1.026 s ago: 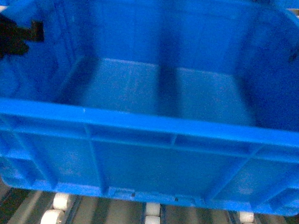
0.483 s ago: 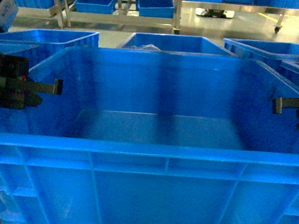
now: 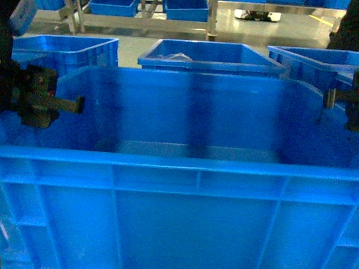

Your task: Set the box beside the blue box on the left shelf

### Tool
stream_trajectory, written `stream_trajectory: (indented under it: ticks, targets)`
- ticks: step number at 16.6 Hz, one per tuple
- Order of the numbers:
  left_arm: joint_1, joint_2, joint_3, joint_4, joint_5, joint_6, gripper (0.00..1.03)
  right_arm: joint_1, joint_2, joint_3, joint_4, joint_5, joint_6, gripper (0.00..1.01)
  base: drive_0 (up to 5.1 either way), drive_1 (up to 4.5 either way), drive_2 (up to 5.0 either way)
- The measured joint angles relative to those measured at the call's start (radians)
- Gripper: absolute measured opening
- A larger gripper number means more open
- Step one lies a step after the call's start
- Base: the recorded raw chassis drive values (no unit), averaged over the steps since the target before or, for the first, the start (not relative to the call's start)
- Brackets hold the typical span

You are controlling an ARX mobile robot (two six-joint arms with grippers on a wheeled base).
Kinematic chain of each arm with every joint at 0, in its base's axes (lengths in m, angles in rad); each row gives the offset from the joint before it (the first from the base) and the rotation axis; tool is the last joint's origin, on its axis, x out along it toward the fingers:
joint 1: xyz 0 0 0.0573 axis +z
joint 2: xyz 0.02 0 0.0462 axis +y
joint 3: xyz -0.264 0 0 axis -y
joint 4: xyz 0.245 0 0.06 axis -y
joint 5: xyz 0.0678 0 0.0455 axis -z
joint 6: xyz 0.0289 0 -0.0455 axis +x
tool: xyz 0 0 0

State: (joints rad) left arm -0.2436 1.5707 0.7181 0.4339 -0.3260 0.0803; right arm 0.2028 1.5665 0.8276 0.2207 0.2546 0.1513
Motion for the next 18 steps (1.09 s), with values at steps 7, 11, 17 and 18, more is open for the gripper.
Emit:
stream_trajectory:
  ticks: [7,11,17,18]
  targets:
    - [-0.002,-0.024,-0.008,0.193,0.013,-0.015,0.7,0.002,-0.046,-0.021,0.195,0.008,0.01,0.77,0.0,0.0,0.0]
    - [0.017,-0.069,-0.042,0.401,0.058,-0.072,0.91,0.008,-0.09,-0.104,0.484,-0.032,-0.049,0.89,0.0,0.0,0.0]
    - [0.209,-0.581,-0.579,0.404,0.309,-0.077,0.02,-0.182,-0.584,-0.681,0.603,-0.246,-0.146,0.02,0.0,0.0,0.0]
    - [0.241,-0.62,-0.6,0.383,0.318,-0.077,0.02,-0.206,-0.623,-0.7,0.584,-0.246,-0.146,0.02,0.0,0.0,0.0]
